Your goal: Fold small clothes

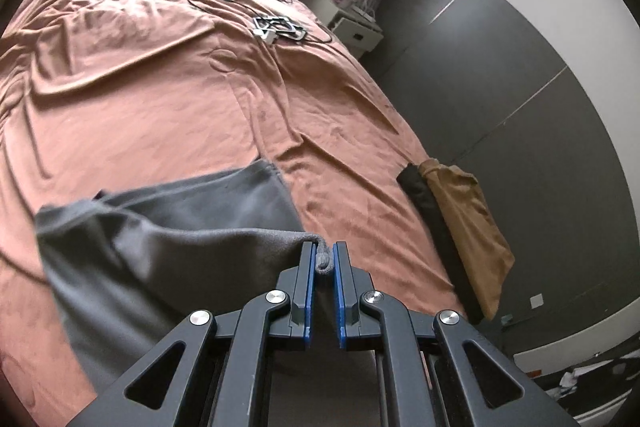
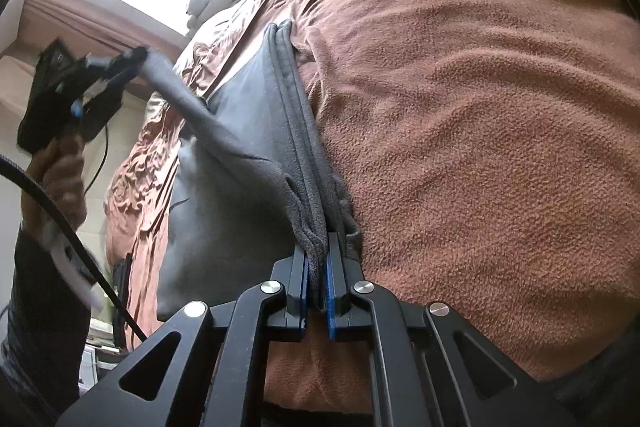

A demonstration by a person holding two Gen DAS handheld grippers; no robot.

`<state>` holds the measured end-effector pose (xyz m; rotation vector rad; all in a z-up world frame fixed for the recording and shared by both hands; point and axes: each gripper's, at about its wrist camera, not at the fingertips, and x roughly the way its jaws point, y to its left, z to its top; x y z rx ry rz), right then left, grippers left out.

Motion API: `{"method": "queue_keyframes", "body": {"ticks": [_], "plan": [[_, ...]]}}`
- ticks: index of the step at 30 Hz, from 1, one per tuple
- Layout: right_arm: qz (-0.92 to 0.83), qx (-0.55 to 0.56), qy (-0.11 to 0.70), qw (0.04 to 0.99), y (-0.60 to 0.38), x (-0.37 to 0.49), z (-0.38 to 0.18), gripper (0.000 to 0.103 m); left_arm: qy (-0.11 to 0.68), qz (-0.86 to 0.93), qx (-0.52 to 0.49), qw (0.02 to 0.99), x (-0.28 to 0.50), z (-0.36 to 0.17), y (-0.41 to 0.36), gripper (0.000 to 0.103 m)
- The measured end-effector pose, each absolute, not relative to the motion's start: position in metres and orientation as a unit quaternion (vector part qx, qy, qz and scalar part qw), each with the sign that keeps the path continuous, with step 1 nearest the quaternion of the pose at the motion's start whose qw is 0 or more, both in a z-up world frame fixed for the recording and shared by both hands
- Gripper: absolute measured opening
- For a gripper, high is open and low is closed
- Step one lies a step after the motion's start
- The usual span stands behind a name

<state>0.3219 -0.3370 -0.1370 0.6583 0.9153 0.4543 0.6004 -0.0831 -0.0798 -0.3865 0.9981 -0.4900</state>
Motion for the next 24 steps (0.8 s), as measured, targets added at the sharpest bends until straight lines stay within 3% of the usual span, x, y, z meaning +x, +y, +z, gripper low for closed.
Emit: {"method": "queue_keyframes", "body": {"ticks": [21,24], "plan": [[0.216,0.295,0.438,0.821,-0.332,0.325,-0.135,0.003,0.504,-0.218,-0.185,0.815,0.681,-0.148,-0.125,0.008],[0.224,0.29,0.44,0.82,-0.333,0.326,-0.135,0.003,0.497,-0.205,-0.193,0.821,0.683,-0.143,-0.118,0.014]]}}
